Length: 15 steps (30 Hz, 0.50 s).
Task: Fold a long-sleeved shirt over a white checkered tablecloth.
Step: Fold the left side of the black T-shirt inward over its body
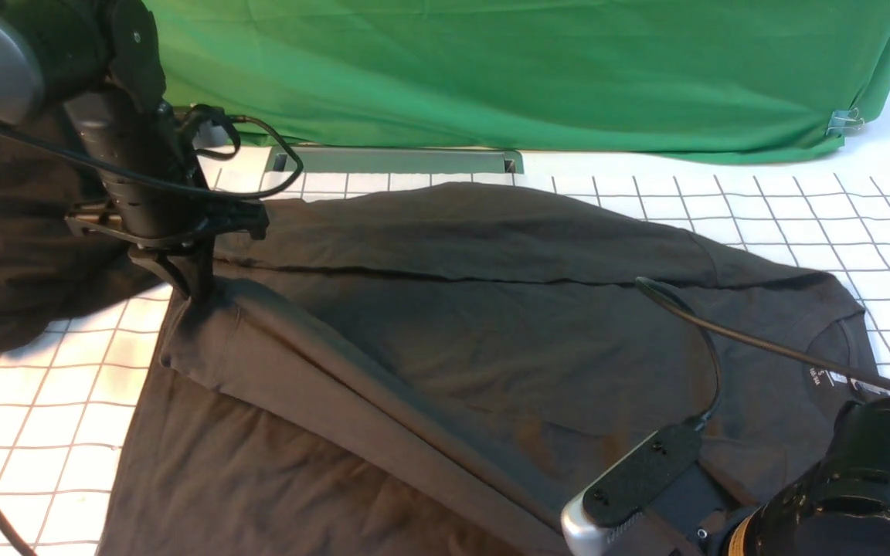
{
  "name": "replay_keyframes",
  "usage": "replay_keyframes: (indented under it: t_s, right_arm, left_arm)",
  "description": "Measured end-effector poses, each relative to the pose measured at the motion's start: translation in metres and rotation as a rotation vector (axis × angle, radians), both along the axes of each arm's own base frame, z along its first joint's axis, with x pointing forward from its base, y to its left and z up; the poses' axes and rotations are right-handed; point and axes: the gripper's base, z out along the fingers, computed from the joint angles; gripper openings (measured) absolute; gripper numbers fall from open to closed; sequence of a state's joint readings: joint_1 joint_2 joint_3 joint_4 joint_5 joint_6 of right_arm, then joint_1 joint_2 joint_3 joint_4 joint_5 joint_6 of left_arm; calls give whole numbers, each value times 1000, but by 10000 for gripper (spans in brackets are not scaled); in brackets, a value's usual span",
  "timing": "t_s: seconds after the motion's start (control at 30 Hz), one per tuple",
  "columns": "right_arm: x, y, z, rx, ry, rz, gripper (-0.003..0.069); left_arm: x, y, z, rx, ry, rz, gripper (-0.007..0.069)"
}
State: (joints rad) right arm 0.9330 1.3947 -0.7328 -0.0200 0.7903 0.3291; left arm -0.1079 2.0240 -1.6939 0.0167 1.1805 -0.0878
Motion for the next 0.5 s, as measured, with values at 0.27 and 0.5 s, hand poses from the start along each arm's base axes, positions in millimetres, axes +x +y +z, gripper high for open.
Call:
replay_keyframes:
  t_s: [0.27, 0.5]
  right_arm:
    - [-4, -1, -1, -11, 43, -18, 24]
    - [-6, -2, -1, -23, 72, -40, 165]
  left_arm:
    - [0, -1, 0, -11, -2, -33, 13]
    - [2, 0, 0, 14, -21, -63, 52]
